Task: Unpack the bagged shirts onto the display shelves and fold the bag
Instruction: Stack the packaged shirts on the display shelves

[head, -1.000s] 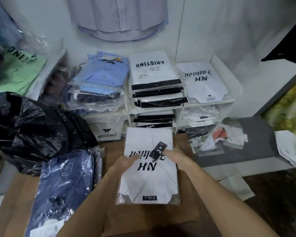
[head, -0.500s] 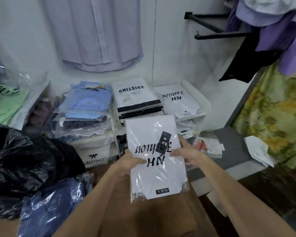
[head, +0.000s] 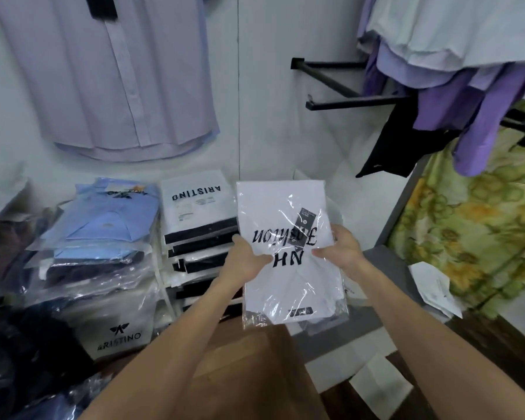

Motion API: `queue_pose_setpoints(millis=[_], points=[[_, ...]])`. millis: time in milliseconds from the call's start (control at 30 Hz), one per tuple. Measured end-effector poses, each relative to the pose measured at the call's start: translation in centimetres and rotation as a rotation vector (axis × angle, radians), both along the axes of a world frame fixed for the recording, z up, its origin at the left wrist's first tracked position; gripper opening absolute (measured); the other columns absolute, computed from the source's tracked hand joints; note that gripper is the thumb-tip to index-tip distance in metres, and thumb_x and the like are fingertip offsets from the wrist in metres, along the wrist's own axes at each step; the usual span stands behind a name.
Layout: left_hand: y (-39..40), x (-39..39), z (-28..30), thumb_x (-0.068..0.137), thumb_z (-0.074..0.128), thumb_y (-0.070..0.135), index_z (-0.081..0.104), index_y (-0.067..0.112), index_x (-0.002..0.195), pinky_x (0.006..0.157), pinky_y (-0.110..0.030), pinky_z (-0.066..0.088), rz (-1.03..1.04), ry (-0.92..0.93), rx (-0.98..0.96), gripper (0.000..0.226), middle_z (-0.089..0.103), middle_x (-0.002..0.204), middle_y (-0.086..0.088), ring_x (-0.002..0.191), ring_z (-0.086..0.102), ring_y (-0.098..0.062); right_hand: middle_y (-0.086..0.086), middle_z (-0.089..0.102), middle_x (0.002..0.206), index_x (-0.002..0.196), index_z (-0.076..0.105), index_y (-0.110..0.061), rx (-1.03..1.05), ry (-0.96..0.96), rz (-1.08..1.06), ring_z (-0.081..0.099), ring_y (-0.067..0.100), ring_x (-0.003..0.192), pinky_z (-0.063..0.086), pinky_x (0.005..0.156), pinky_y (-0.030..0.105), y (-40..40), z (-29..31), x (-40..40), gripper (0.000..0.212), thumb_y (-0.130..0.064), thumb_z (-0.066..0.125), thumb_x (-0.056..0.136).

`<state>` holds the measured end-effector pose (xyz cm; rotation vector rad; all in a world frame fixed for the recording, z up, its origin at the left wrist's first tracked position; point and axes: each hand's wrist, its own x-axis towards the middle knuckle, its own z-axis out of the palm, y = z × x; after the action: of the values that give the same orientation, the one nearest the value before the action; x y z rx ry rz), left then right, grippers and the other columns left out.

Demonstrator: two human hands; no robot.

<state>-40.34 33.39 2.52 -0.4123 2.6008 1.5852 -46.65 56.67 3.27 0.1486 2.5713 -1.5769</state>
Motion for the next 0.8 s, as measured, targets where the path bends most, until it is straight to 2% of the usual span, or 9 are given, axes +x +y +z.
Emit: queue_pose_setpoints(millis=[133,200,267,300,433,567,633,700,800], points=[[1.7,-6.7,0.7,0.088,0.074,0.012,0.034,0.002,0.142,0.079,-0.026,0.049,0.115,0.110,-0.010,0.068,0.061,0.132,-0.011,0.101,0.059,-0.018,0.004,0.074,0.105,0.110,0.067,-0.020,0.017,0.032,-0.024,0.071,0.027,0.101,0.057,0.090,0.037,1.0,0.3,-7.2,0.047,-0.001,0.086,0.070],[2.7,-10.1,0.9,0.088,0.068,0.004,0.027,0.008,0.151,0.081,-0.019,0.051,0.138,0.157,0.036,0.075,0.057,0.137,-0.004,0.106,0.060,-0.018,0.000,0.073,0.104,0.114,0.069,-0.022,0.016,0.074,-0.004,0.069,0.024,0.100,0.054,0.088,0.031,1.2,0.2,-11.1,0.047,-0.002,0.083,0.074],[3.5,-13.6,0.8,0.086,0.065,0.001,0.017,0.016,0.158,0.100,-0.022,0.047,0.154,0.218,0.031,0.088,0.044,0.151,-0.001,0.127,0.055,-0.022,-0.002,0.070,0.110,0.128,0.065,-0.018,0.019,0.102,0.019,0.066,0.021,0.106,0.051,0.094,0.030,1.3,0.0,-14.9,0.055,-0.002,0.081,0.078],[3.8,-15.1,0.8,0.088,0.064,0.001,0.015,0.018,0.160,0.099,-0.020,0.042,0.164,0.210,-0.010,0.089,0.039,0.153,0.000,0.127,0.054,-0.021,0.000,0.069,0.118,0.134,0.062,-0.017,0.028,0.110,0.035,0.064,0.022,0.113,0.050,0.101,0.033,1.2,-0.5,-16.9,0.059,-0.003,0.082,0.079],[4.0,-20.8,-0.9,0.097,0.056,0.006,0.043,0.018,0.150,0.062,-0.023,0.053,0.203,0.080,-0.113,0.056,0.060,0.121,-0.002,0.064,0.058,-0.011,0.008,0.056,0.147,0.133,0.064,-0.015,0.064,0.097,0.109,0.052,0.023,0.136,0.040,0.111,0.027,0.3,-2.5,-23.3,0.053,-0.003,0.081,0.084],[3.3,-24.7,-3.2,0.097,0.052,0.005,0.053,0.015,0.144,0.047,-0.014,0.047,0.286,0.012,-0.112,0.048,0.065,0.119,-0.006,0.056,0.058,-0.011,0.007,0.059,0.144,0.130,0.068,-0.016,0.151,0.093,0.195,0.062,0.018,0.119,0.045,0.093,0.019,-0.7,-4.1,-26.8,0.043,-0.014,0.078,0.089],[3.0,-25.9,-4.2,0.097,0.051,0.008,0.052,0.016,0.145,0.052,-0.019,0.049,0.323,-0.027,-0.138,0.049,0.059,0.128,-0.015,0.050,0.055,-0.011,0.003,0.060,0.143,0.134,0.065,-0.023,0.177,0.079,0.247,0.068,0.015,0.105,0.050,0.077,0.021,-1.3,-4.3,-27.7,0.047,-0.030,0.076,0.089],[3.0,-26.6,-5.0,0.099,0.048,0.014,0.047,0.017,0.148,0.074,-0.028,0.052,0.311,-0.089,-0.223,0.049,0.044,0.140,-0.022,0.065,0.061,-0.018,0.000,0.055,0.147,0.141,0.059,-0.028,0.276,0.072,0.325,0.065,0.020,0.117,0.052,0.087,0.027,-1.9,-5.0,-28.2,0.055,-0.046,0.069,0.090],[4.3,-27.0,-5.5,0.103,0.040,0.015,0.037,0.013,0.152,0.108,-0.043,0.039,0.253,-0.173,-0.382,0.049,0.027,0.148,-0.031,0.126,0.048,-0.044,0.010,0.043,0.154,0.149,0.049,-0.024,0.371,0.048,0.380,0.041,0.029,0.141,0.035,0.114,0.037,-2.6,-6.2,-28.4,0.057,-0.044,0.058,0.097]])
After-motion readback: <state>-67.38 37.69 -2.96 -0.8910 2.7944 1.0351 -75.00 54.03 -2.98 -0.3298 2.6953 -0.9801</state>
